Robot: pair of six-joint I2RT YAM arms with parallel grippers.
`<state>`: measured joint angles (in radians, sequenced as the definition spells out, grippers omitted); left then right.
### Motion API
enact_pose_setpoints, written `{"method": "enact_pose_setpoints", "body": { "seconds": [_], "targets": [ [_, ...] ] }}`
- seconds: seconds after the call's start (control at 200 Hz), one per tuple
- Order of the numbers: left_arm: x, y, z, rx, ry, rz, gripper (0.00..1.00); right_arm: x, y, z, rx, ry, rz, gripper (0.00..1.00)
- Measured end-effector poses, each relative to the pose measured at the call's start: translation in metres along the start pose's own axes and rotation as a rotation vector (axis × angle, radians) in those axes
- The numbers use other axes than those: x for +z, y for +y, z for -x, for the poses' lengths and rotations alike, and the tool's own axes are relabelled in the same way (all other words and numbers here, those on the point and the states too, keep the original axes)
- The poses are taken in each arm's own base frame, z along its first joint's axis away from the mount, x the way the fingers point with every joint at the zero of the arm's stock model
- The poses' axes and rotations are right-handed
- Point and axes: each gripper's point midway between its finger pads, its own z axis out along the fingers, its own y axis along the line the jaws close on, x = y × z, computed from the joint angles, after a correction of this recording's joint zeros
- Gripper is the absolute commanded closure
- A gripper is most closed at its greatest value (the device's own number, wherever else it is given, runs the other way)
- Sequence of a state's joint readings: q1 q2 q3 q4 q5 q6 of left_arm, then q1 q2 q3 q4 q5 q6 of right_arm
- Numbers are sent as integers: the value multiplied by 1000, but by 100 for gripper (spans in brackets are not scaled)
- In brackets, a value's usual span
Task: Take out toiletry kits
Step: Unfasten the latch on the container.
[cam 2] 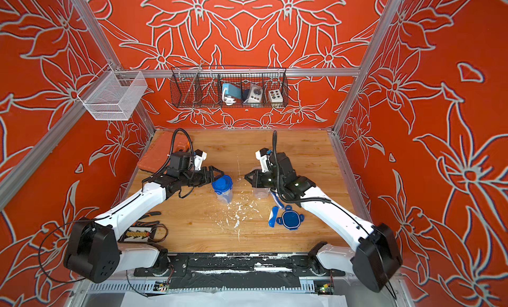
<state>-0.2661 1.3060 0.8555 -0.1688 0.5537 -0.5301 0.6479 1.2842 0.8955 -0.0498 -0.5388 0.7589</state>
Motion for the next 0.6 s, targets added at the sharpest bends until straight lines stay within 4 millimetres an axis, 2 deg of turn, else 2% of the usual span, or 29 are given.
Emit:
{"method": "enact_pose_setpoints", "body": {
  "seconds": [0.045,0.105,0.18,0.255,0.52,0.6],
  "targets": [
    [1,-1,-3,1,10,-12,24,12,-2,-7,21,27,37,84],
    [2,-1,-7,1,27,-26,24,24,-3,-17,43,58,83,78],
    [5,0,-10,-1,42,-36,24,35,-2,-25,74,79,141,62],
    [6,2,-13,-5,53,-42,25,42,1,-30,89,86,194,53],
    [12,15,-31,-38,100,-29,30,54,3,-40,97,95,288,50],
    [13,15,-30,-34,97,-32,31,57,2,-43,101,95,302,48]
  ]
}}
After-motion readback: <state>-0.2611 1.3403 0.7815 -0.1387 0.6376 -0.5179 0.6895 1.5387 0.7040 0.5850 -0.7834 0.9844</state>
